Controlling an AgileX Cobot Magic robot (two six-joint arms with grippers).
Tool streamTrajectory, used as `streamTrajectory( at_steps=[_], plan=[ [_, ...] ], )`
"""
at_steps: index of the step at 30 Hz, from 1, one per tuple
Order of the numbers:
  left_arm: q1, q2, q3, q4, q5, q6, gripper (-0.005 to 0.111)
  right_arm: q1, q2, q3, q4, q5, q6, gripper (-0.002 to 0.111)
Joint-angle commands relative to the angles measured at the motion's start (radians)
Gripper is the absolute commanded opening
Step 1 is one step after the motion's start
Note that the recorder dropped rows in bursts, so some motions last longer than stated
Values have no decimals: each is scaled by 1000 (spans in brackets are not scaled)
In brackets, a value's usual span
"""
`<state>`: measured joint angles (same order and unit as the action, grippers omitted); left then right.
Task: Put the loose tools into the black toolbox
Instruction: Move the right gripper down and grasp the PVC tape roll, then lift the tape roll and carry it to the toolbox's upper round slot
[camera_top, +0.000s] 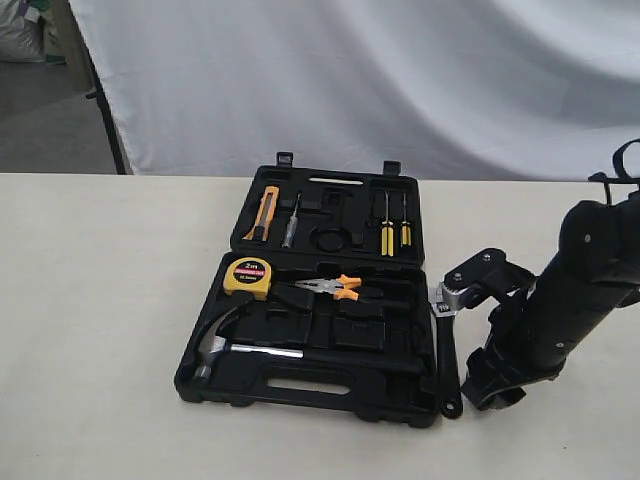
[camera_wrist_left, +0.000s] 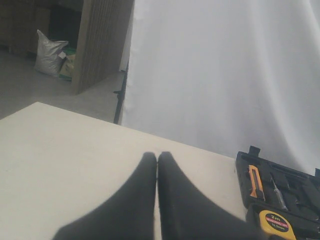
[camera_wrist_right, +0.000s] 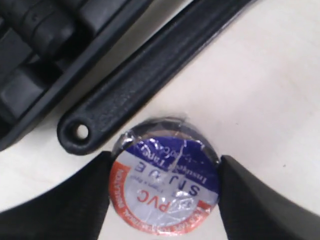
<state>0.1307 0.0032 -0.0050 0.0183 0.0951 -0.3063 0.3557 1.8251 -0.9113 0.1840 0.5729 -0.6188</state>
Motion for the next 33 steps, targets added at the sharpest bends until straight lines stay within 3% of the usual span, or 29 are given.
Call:
streamTrajectory(
  at_steps=[1, 21, 33],
  plan=[
    [25, -3, -3, 4, -7, -5, 1, -5, -62, -8, -11, 5, 20, 0],
    [25, -3, -3, 4, -7, -5, 1, -5, -92, -26, 80, -41, 58, 0],
    [25, -3, -3, 4, -7, -5, 1, 8, -87, -244, 436, -180, 58, 0]
  ],
)
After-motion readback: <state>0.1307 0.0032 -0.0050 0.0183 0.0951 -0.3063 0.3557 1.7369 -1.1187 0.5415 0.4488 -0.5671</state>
